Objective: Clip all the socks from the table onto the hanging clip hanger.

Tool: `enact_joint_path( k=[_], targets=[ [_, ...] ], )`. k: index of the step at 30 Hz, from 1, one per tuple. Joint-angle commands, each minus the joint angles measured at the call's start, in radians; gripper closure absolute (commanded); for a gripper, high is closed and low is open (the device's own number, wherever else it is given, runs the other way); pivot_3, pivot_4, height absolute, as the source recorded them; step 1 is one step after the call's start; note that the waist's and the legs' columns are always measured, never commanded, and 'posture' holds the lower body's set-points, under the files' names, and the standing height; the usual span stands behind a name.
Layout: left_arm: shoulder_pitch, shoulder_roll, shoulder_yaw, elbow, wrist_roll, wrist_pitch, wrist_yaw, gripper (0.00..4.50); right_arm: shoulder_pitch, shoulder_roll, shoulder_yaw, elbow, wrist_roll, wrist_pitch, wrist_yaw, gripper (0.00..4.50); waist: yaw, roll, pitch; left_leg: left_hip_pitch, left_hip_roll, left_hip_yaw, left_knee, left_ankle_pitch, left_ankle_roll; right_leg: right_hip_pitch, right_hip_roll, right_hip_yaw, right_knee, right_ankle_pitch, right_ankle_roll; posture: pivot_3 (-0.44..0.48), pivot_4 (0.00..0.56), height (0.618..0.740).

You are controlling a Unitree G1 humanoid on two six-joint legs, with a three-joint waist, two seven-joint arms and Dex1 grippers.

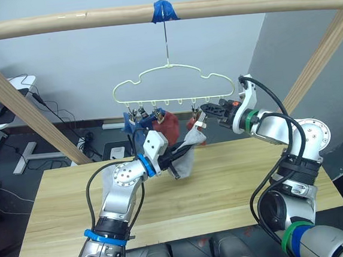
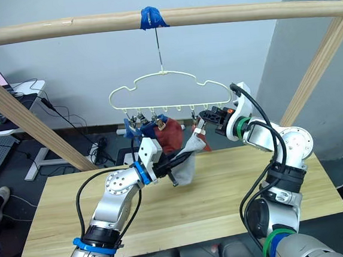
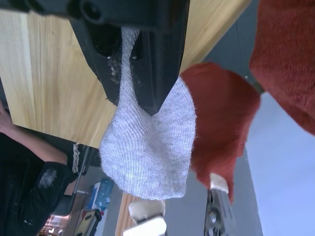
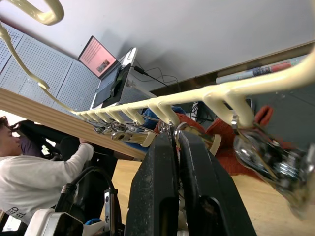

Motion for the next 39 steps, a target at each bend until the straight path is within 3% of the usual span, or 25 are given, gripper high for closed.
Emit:
enact_joint_path(
  k=[1, 12, 18, 21, 30, 31, 36, 39],
  targets=[
    [-0.023, -0.009, -0.011, -0.009, -0.008, -0.014, 0.0, 4.48, 0.004, -0.003, 0.006, -0.023, 0.01, 0.006, -0.012, 4.5, -0.001, 0.0, 0.0, 0.0, 0.0, 0.0, 0.0, 0.0, 0.0, 0.0, 0.0, 0.0, 0.0, 0.0, 0.0, -0.077, 0.126, 0.74],
    [-0.061, -0.025, -0.018, -0.016, -0.014, 0.006, 0.005, 4.48, 0.018, -0.015, 0.046, -0.021, 0.003, -0.021, -0.009, 4.5, -0.002, 0.0, 0.0, 0.0, 0.0, 0.0, 0.0, 0.0, 0.0, 0.0, 0.0, 0.0, 0.0, 0.0, 0.0, -0.079, 0.126, 0.74],
    [-0.069, -0.023, -0.018, -0.02, -0.017, 0.015, -0.002, 4.48, 0.052, -0.063, 0.134, -0.043, -0.014, -0.068, 0.045, 4.5, -0.001, 0.0, 0.0, 0.0, 0.0, 0.0, 0.0, 0.0, 0.0, 0.0, 0.0, 0.0, 0.0, 0.0, 0.0, -0.08, 0.124, 0.74],
    [-0.07, -0.024, -0.018, -0.018, -0.016, 0.012, -0.001, 4.5, 0.064, -0.068, 0.139, -0.044, 0.0, -0.077, 0.055, 3.62, -0.002, 0.0, 0.0, 0.0, 0.0, 0.0, 0.0, 0.0, 0.0, 0.0, 0.0, 0.0, 0.0, 0.0, 0.0, -0.08, 0.124, 0.74],
    [-0.071, -0.029, -0.026, -0.022, -0.026, 0.024, -0.008, 4.5, 0.066, -0.093, 0.116, -0.049, 0.019, -0.08, 0.054, 0.22, -0.004, 0.0, 0.0, 0.0, 0.0, 0.001, 0.0, 0.0, 0.0, -0.001, 0.0, 0.001, 0.0, 0.0, 0.0, -0.08, 0.128, 0.74],
    [-0.071, -0.031, -0.028, -0.022, -0.028, 0.028, -0.01, 4.5, 0.066, -0.098, 0.11, -0.052, 0.023, -0.076, 0.054, 0.02, -0.004, 0.0, 0.0, 0.0, 0.0, 0.001, 0.0, 0.0, 0.0, -0.001, 0.0, 0.001, 0.0, 0.0, 0.0, -0.08, 0.128, 0.74],
    [-0.078, -0.099, -0.026, 0.003, -0.116, 0.136, -0.035, 4.5, 0.104, -0.143, -0.011, -0.159, 0.137, 0.022, 0.041, 0.02, 0.002, 0.0, 0.0, -0.001, 0.0, 0.0, 0.0, 0.0, 0.0, -0.001, 0.0, 0.0, -0.001, 0.0, 0.0, -0.105, 0.125, 0.74],
    [-0.095, -0.139, -0.01, 0.026, -0.168, 0.214, -0.041, 4.5, 0.145, -0.18, -0.002, -0.231, 0.148, 0.016, 0.047, 0.02, -0.003, 0.0, 0.0, -0.002, 0.0, 0.001, 0.001, 0.0, 0.0, -0.001, 0.0, 0.001, -0.001, 0.0, 0.0, -0.126, 0.122, 0.74]
  ],
)
